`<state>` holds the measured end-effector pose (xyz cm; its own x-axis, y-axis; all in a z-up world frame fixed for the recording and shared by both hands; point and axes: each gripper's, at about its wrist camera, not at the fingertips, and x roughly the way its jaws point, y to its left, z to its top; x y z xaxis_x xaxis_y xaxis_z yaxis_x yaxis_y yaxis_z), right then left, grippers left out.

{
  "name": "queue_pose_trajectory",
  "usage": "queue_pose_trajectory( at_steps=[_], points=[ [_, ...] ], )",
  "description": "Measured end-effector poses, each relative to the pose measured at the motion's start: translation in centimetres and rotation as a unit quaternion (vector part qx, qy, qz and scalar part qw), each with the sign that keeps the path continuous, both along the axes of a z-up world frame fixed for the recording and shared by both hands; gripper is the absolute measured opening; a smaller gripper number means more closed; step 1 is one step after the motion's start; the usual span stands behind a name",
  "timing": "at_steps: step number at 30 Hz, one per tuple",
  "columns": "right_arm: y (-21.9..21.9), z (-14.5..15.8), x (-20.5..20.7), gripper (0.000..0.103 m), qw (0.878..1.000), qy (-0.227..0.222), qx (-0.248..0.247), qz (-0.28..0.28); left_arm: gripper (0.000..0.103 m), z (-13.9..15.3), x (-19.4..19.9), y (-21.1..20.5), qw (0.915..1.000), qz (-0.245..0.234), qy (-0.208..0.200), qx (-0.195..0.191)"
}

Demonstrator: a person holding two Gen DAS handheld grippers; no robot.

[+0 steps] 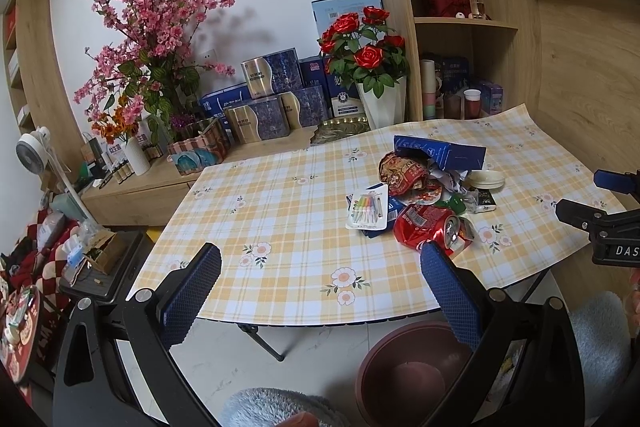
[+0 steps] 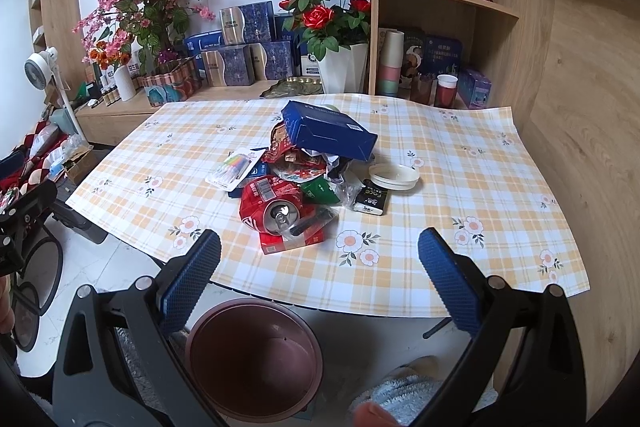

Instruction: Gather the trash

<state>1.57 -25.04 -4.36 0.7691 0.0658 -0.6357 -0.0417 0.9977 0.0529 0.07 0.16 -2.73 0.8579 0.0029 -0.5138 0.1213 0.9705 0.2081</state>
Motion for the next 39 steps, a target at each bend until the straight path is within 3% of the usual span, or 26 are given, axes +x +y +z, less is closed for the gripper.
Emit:
queue_pose_trajectory(
  at_steps=[6,10,14,17,21,24,26,29,32,35,39],
  points=[
    [-0.7,-0.7,0.4,0.097,0.999,0.002,0.043,0.001,0.098,-0.1,0.2,0.1,0.9999,0.014,-0.003,0.007],
    [-0.5,-1.1,0.8,0.097,1.0,0.003,0.031,0.006,0.098,-0.2,0.6,0.7,0.9997,0.022,-0.007,-0.001],
    [-1.2,-1.8,0.9,0.097,0.996,-0.021,0.087,0.008,0.098,-0.6,1.6,1.7,0.9988,0.049,-0.005,-0.001],
    [-1.2,-2.6,1.5,0.097,0.996,-0.013,0.092,0.012,0.098,-1.1,2.4,2.4,0.9988,0.043,0.01,-0.018],
    [-0.4,-4.0,2.9,0.097,0.999,0.017,0.042,0.013,0.098,-2.2,3.6,3.1,0.998,0.033,0.032,-0.044],
    [-0.8,-5.4,4.1,0.097,0.998,0.043,0.037,-0.007,0.098,-3.5,4.6,2.7,0.9975,0.024,0.046,-0.049],
    [-1.2,-5.7,4.8,0.097,0.998,0.044,0.038,-0.006,0.098,-4.0,5.1,2.4,0.9978,0.021,0.048,-0.041],
    [-1.2,-5.6,7.0,0.097,1.0,0.023,-0.007,-0.001,0.098,-4.8,6.4,2.0,0.9981,0.021,0.05,-0.031],
    [0.2,-6.1,10.7,0.097,0.996,-0.007,-0.082,0.022,0.098,-5.2,7.9,2.4,0.9974,0.022,0.053,-0.042],
    [2.2,-7.0,15.2,0.097,0.99,-0.005,-0.133,0.036,0.098,-5.4,9.2,2.9,0.9969,0.027,0.053,-0.052],
    [5.5,-5.8,20.8,0.097,0.987,0.005,-0.144,0.075,0.098,-6.1,10.6,3.5,0.9967,0.04,0.052,-0.047]
  ],
)
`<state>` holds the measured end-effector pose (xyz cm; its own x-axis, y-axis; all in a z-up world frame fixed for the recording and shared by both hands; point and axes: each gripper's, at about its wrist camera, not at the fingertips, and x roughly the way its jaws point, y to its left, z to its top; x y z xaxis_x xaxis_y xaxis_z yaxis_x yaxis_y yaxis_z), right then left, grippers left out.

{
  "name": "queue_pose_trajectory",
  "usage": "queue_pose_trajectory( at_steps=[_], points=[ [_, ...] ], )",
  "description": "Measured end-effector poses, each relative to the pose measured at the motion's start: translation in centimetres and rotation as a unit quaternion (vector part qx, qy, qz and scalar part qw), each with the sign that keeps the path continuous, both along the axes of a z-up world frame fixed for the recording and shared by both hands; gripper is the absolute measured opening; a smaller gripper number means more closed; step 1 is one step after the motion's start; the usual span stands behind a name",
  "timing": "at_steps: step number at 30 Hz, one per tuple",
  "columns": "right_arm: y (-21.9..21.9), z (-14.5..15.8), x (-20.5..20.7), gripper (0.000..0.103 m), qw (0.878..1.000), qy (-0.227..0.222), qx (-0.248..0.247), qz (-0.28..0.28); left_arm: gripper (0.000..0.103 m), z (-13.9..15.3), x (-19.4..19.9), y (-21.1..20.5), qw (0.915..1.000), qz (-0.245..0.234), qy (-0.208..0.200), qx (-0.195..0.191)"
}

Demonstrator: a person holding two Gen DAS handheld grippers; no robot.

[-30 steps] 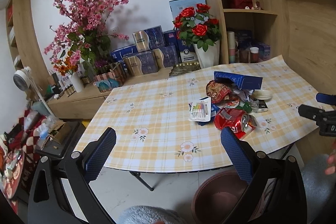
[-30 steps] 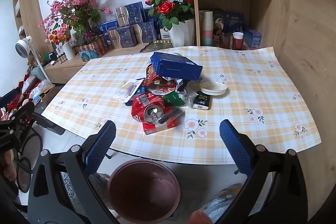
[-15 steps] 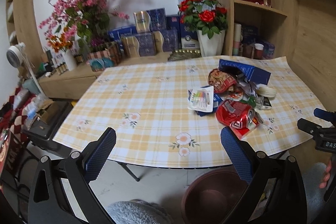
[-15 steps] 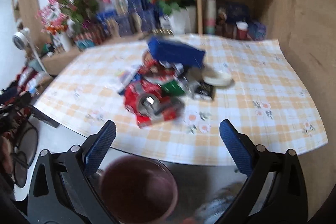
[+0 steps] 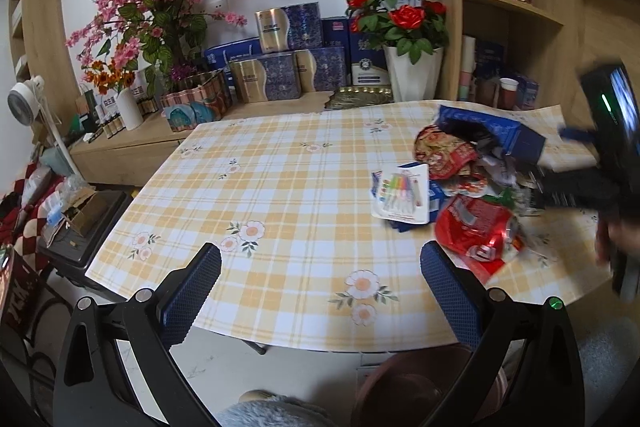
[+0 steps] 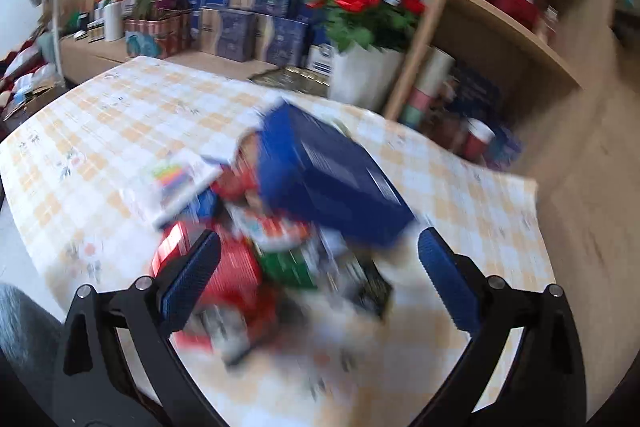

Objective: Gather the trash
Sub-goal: 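Grasp the blue tube from the trash pile with the right tool and lift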

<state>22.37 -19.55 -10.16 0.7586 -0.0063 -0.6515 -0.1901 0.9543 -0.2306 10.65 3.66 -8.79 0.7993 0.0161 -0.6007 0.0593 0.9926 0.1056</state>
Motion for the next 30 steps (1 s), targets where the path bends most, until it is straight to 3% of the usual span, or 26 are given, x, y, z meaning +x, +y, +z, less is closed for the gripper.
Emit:
queue_pose_trajectory(
  at_steps=[5,8,11,14,15,21,24,30],
  points=[
    [2.7,0.0,7.6,0.097,0.996,0.079,-0.052,0.005,0.098,-0.7,1.2,0.8,0.9998,0.006,0.009,-0.016],
    [3.3,-1.2,10.9,0.095,0.986,0.139,-0.095,0.001,0.098,-0.9,1.4,1.0,0.9999,0.004,0.006,-0.01],
    [3.0,-2.1,12.5,0.068,0.979,0.178,-0.093,-0.017,0.098,-1.2,1.6,1.3,0.9998,0.003,0.008,-0.015],
    [2.2,-2.2,12.9,0.056,0.977,0.198,-0.071,-0.025,0.098,-1.5,1.9,1.7,0.9996,0.002,0.014,-0.024],
    [1.8,-1.8,12.7,0.047,0.979,0.194,-0.061,-0.026,0.098,-1.5,1.9,1.9,0.9995,0.001,0.015,-0.027],
    [-1.7,1.9,11.1,0.025,0.99,0.138,-0.034,-0.02,0.098,-1.5,1.8,1.5,0.9993,-0.011,0.014,-0.032],
    [-4.7,3.4,9.8,0.021,0.994,0.106,-0.012,-0.031,0.098,-1.3,1.6,0.7,0.9994,-0.022,0.01,-0.023],
    [-11.1,6.1,4.6,0.021,0.992,0.026,0.098,-0.072,0.097,-0.9,1.3,-0.8,0.9984,-0.045,0.01,-0.032]
  ],
)
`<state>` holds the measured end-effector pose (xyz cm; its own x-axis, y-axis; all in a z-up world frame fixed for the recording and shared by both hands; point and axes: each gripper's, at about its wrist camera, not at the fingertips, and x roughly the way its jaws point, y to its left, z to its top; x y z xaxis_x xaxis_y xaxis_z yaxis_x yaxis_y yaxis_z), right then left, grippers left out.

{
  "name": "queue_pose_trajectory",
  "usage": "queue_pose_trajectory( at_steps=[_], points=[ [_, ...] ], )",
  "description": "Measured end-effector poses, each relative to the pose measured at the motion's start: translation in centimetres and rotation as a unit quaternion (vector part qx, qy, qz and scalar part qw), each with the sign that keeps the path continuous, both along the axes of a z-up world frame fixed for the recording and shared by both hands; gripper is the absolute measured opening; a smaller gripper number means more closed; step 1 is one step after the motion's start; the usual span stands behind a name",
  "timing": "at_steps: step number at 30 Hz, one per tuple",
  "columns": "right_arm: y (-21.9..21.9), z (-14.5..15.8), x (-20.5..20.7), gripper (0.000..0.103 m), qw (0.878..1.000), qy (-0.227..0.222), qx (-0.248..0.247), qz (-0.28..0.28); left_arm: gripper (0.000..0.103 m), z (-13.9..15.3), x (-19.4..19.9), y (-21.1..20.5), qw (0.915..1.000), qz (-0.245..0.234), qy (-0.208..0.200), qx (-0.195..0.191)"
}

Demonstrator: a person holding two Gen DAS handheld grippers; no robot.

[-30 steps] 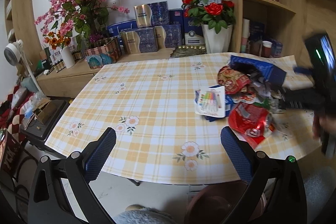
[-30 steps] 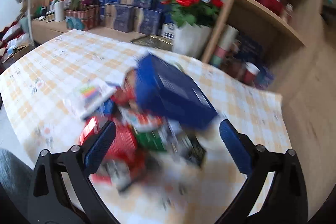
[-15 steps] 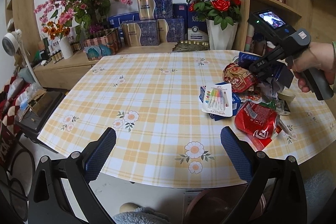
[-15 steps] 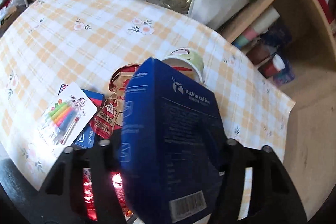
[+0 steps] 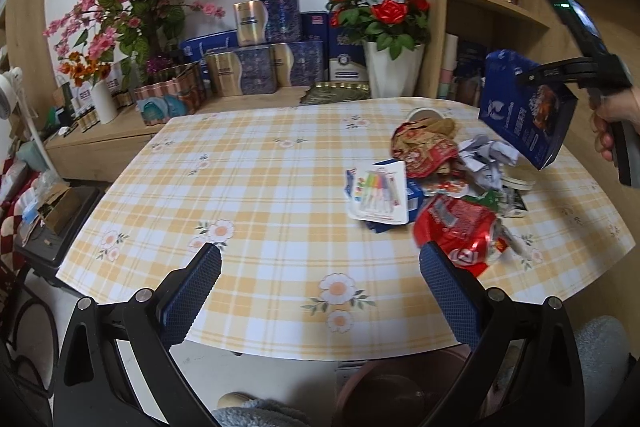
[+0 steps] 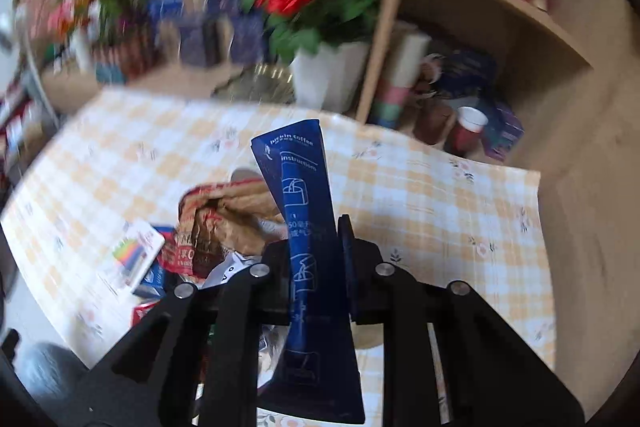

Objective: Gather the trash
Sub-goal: 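Grasp the blue tube from the trash pile with the right tool and lift, then grasp the crumpled grey wrapper with the left tool while the right tool holds the blue tube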

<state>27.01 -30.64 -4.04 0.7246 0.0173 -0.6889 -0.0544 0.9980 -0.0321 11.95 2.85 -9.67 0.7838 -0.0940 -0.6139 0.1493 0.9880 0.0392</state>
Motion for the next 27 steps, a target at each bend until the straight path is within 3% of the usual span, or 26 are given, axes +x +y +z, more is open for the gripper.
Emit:
queue_pose_trajectory(
  at_steps=[5,9,12,22,27],
  points=[
    [-3.8,0.2,-7.0,0.021,0.995,-0.069,0.067,-0.042,0.095,-0.2,-0.1,-1.7,0.9997,-0.023,0.005,0.007],
    [-6.6,-2.5,-11.9,0.021,0.983,-0.074,0.153,-0.076,0.088,-0.7,0.1,-3.6,0.9982,-0.056,0.022,0.005],
    [-8.0,-4.7,-13.7,0.021,0.975,-0.061,0.187,-0.099,0.084,-0.9,0.6,-4.7,0.9967,-0.071,0.037,-0.007],
    [-9.5,-7.0,-15.6,0.021,0.974,-0.064,0.183,-0.117,0.082,0.0,4.4,-10.7,0.9839,-0.161,0.059,-0.052],
    [-10.4,-7.2,-16.1,0.021,0.972,-0.071,0.191,-0.12,0.082,-0.2,8.7,-16.3,0.9752,-0.21,0.067,-0.024]
  ],
)
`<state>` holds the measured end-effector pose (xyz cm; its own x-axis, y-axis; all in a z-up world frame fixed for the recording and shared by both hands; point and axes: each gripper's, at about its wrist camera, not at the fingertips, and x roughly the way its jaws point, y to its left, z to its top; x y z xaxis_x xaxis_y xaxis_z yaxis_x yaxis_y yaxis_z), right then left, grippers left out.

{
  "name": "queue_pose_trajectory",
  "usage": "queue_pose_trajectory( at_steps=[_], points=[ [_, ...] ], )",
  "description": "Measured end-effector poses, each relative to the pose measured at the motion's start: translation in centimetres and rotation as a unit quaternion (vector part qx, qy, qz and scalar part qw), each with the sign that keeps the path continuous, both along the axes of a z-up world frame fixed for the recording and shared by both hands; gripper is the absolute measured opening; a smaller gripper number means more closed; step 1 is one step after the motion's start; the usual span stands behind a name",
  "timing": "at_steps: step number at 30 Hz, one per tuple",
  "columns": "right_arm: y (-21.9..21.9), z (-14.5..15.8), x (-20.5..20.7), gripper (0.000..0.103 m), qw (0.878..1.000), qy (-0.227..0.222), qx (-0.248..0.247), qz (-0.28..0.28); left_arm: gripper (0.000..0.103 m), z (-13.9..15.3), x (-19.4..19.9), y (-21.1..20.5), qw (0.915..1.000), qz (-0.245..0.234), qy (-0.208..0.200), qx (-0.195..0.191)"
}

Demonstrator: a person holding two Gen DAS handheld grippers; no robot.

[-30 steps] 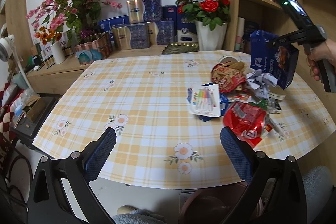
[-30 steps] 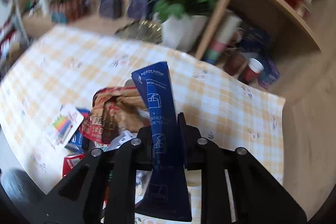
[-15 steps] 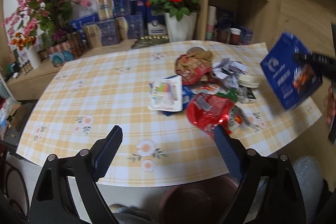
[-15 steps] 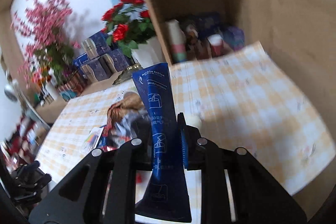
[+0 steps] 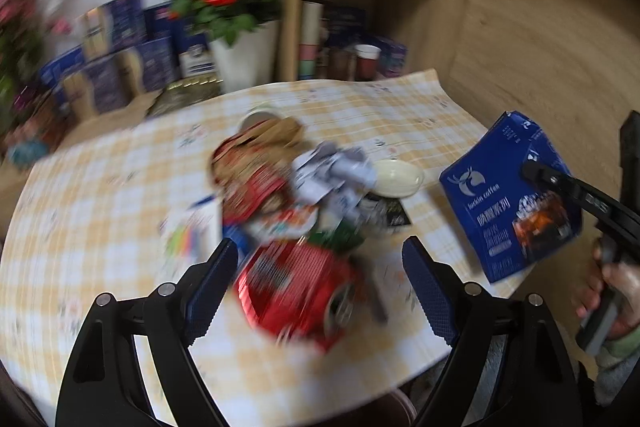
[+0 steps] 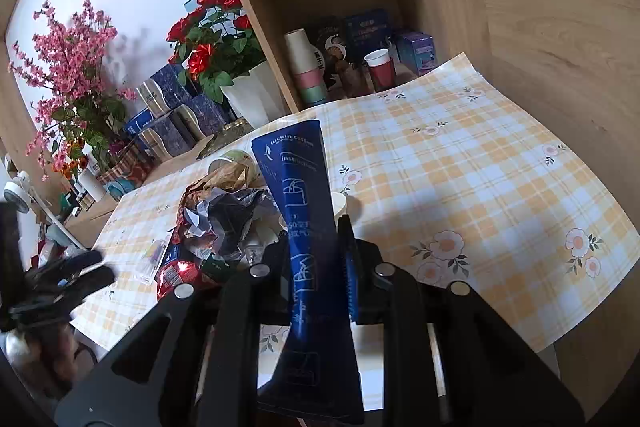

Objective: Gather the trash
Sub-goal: 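Grasp the crumpled grey wrapper with the left tool while the right tool holds the blue tube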

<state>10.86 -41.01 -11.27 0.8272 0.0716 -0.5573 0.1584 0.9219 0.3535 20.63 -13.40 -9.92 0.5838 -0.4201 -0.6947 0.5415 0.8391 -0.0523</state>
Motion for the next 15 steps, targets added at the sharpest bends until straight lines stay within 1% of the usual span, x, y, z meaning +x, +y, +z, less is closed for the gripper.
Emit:
queue_pose_trajectory(
  at_steps=[4,5,7,8,9,12,15],
  points=[
    [-0.6,-0.3,-0.1,0.021,1.0,0.001,0.004,-0.003,0.082,-1.3,3.9,-4.5,0.9994,-0.011,0.022,0.026],
    [-0.8,-0.4,-0.2,0.021,1.0,0.001,0.008,-0.004,0.082,-1.7,4.9,-5.9,0.9989,-0.013,0.018,0.042],
    [-1.0,-0.6,-0.3,0.021,1.0,0.001,0.013,-0.006,0.076,-2.3,5.9,-7.7,0.9972,-0.018,0.004,0.072],
    [-1.1,-0.7,-0.4,0.021,1.0,0.001,0.016,-0.005,0.068,-2.6,6.6,-8.9,0.9956,-0.017,0.0,0.092],
    [-1.1,-0.7,-0.4,0.021,1.0,0.001,0.017,-0.005,0.063,-3.0,7.1,-9.3,0.9947,-0.015,0.003,0.102],
    [-1.2,-0.7,-0.5,0.021,1.0,-0.001,0.016,-0.004,0.062,-3.6,8.6,-10.1,0.9932,-0.006,0.013,0.116],
    [-1.5,-0.8,-0.5,0.021,1.0,-0.004,0.018,-0.004,0.061,-4.4,8.9,-11.2,0.9886,-0.008,0.005,0.151]
  ],
)
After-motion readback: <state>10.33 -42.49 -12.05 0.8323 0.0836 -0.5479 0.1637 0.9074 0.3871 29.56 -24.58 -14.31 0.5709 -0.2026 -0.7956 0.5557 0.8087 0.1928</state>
